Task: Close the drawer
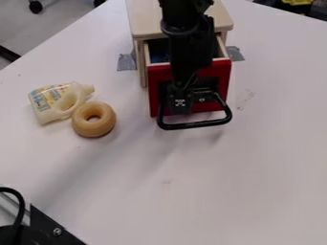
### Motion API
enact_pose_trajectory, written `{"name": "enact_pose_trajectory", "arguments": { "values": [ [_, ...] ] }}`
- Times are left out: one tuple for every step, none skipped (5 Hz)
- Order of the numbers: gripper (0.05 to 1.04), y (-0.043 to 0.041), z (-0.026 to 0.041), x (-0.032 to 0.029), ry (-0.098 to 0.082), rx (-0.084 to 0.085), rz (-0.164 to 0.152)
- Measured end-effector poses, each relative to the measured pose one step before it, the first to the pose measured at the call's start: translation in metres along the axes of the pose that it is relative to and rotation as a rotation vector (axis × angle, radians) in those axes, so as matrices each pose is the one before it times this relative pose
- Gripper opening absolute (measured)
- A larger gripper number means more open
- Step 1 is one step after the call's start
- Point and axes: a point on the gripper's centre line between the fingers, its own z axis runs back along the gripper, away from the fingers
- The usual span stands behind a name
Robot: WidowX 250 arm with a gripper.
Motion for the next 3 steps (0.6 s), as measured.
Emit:
{"name": "enact_pose_trajectory", "arguments": {
  "values": [
    [0.998,0.00489,0.00009,0.00123,-0.0056,0.0321,0.0049],
    [0.998,0.00662,-0.0003,0.00091,-0.0056,0.0412,0.0082],
    [0.998,0.00278,-0.00358,-0.00001,0.0004,0.0183,-0.0056]
  ]
}}
